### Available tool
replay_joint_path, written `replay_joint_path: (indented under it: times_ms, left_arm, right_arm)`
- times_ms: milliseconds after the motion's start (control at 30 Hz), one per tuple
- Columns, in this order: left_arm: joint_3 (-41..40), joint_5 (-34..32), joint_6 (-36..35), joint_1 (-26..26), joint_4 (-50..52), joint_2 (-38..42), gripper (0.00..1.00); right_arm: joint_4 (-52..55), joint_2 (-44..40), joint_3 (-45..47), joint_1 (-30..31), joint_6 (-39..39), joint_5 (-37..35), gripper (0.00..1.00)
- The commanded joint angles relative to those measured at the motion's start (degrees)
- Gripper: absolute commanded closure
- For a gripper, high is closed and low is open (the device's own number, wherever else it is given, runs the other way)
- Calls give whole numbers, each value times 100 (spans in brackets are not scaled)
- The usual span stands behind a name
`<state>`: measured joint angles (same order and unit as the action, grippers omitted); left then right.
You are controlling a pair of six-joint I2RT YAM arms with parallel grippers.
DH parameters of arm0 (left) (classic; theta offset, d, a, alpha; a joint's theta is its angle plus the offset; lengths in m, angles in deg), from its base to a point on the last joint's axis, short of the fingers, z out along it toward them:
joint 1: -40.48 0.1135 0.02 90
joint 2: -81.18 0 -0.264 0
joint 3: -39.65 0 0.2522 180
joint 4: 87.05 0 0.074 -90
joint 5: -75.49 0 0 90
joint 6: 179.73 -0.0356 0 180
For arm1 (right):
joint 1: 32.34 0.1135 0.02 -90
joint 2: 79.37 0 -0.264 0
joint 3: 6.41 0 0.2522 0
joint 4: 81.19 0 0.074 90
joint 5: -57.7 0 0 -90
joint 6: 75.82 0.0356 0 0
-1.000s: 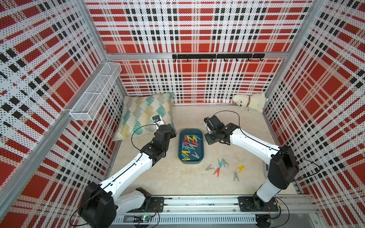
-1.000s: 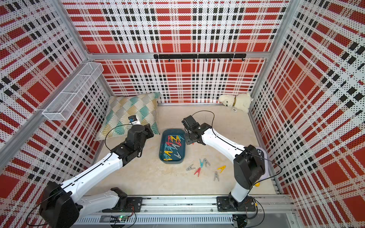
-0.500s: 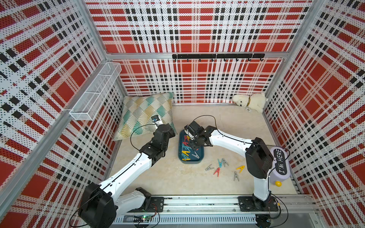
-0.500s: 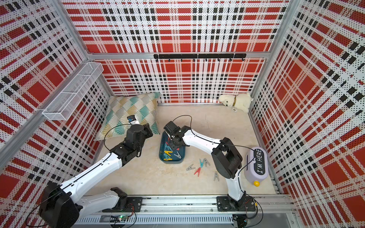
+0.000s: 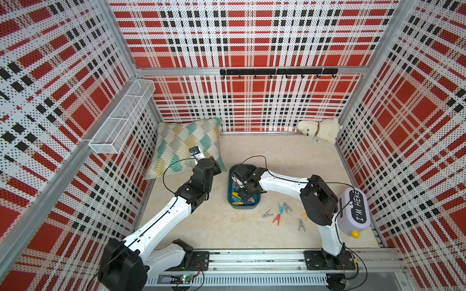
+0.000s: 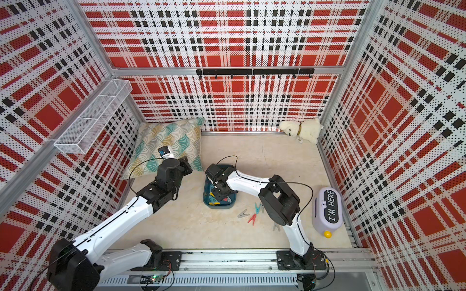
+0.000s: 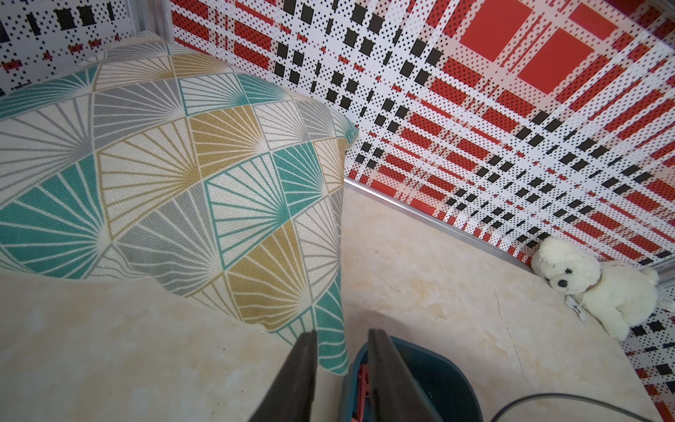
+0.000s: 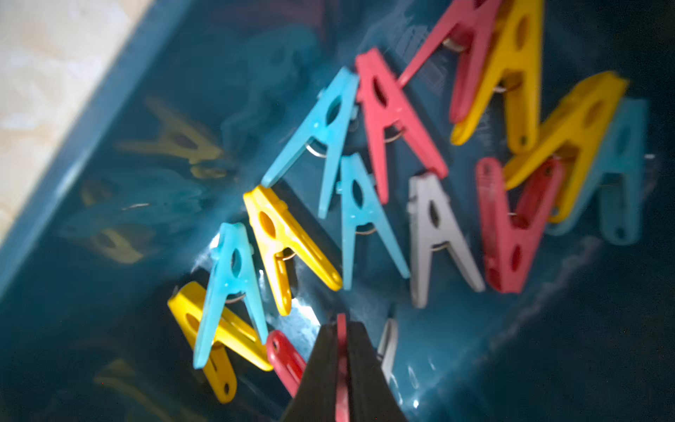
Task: Put the clothespins into the storage box
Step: Place the clothespin in the storage box.
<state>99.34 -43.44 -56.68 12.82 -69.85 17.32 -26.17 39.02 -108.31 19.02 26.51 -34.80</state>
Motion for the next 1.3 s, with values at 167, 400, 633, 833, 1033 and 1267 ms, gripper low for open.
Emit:
replay_joint_path:
  times_ms: [167,400,633,833,1033,1267]
  left_arm:
    - [-128,19,8,76,17,108,70]
    - [-112,137,-32,34,16,45,70]
    - [182,-13,-331,-877,104,-344,70]
    - [744,308,-831,-2373,-63,-1344,70]
    - [1731,981,-1161,-3405,27,-2886,70]
    - [2076,1418,-1062,-3724,112,-3770,68]
  right_arm:
    - [-21,17,54,28,171,-164,76]
    - [38,-754,-55,-169,288,-322,71]
    - [-197,-2452,1537,-1417,1002,-422,67]
    - [-662,-3514,3258,-2748,1439,-261,66]
    - [-868,-3621,3610,-3225,1457,-149,66]
    - [-785,-3682,3552,-3317,1344,-292,66]
